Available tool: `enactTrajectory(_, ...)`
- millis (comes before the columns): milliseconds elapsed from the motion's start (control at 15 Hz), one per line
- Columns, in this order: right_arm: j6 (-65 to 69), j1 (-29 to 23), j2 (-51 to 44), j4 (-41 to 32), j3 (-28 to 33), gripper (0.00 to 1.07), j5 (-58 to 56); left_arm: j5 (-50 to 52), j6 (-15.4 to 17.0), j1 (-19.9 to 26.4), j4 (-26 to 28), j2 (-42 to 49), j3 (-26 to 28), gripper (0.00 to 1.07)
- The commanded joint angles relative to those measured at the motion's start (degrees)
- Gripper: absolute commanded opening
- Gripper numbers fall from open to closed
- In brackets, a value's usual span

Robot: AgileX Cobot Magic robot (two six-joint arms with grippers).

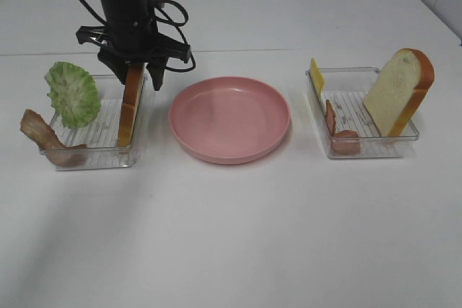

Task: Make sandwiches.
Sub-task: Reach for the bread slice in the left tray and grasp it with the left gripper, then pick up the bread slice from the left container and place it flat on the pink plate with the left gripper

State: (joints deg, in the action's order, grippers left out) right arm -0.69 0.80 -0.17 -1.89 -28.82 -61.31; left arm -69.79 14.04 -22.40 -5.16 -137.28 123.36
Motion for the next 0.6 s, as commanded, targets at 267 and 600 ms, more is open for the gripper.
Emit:
enactTrajectory(267, 0.34, 0.4, -0.4, 0.06, 0.11, 0.78, 0.57, -3.95, 0.0, 0.0, -0.17, 0.34, 0.17, 0.1)
enactTrajectory(600, 0.34, 0.4, -0.4, 0.06, 0.11, 0.78, 0.57, -3.9, -0.06, 0.0, -0.23, 2.46, 0.17, 0.0)
